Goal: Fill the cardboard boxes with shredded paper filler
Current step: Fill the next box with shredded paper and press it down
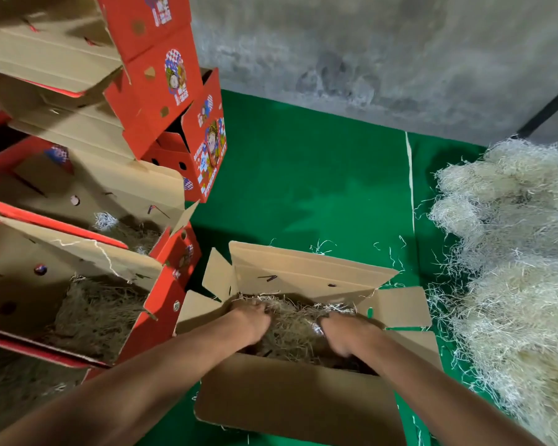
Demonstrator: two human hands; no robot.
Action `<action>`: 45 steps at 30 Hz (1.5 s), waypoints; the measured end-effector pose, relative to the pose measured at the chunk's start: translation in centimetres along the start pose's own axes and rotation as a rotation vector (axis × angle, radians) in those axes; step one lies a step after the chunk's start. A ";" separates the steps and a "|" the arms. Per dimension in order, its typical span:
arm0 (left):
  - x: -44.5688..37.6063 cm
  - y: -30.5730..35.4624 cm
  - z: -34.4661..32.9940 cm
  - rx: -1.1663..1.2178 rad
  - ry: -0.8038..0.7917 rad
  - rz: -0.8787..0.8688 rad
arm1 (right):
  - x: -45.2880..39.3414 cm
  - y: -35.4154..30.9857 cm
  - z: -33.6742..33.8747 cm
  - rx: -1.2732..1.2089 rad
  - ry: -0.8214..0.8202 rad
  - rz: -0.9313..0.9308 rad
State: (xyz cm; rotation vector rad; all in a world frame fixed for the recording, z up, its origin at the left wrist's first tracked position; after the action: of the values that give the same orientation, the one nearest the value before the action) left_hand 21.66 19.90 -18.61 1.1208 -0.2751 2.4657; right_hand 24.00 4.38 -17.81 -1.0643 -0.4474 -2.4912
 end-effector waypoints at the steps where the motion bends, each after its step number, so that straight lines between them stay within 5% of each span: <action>1: 0.0 0.2 0.6 0.014 0.057 -0.004 | 0.2 -0.1 0.7 0.010 0.033 0.016; 5: 0.0 0.9 1.7 0.076 0.134 -0.026 | 0.6 -0.9 1.8 0.169 0.107 0.055; 9: 0.1 0.6 -0.8 0.183 -0.102 0.032 | -0.5 -0.2 -2.7 -0.009 -0.235 0.005; 13: -0.5 0.7 -3.2 0.170 -0.264 0.053 | -1.1 0.5 -4.9 -0.051 -0.266 -0.094; 19: -0.3 1.0 -3.5 0.371 -0.137 0.004 | -0.5 -0.9 -4.8 0.026 -0.272 -0.069; 24: 0.2 0.3 1.2 0.267 0.128 0.094 | -0.5 -0.8 0.1 -0.050 0.042 -0.067; 26: -0.9 0.1 2.4 0.307 0.199 0.137 | -1.3 -0.3 0.5 -0.082 0.022 -0.117; 31: -5.1 -0.9 -1.1 0.653 0.029 0.157 | -4.7 -0.7 -1.2 -0.445 -0.112 -0.127; 45: -6.9 -0.4 -2.8 0.641 -0.037 0.147 | -5.5 -0.8 -2.6 -0.519 -0.065 -0.076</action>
State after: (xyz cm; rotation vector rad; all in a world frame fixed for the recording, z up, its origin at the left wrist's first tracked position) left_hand 24.02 19.22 -25.64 1.4266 0.4781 2.7478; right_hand 25.54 5.19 -23.70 -1.3368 0.1622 -2.7190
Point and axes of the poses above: each hand's wrist, its own x-axis away from the middle knuckle, its own z-axis out of the back of the hand, y = z × x, the point moved 8 cm from there along -x, towards the middle knuckle, and after that the axes turned 5 degrees about -z, right-handed, at the moved point
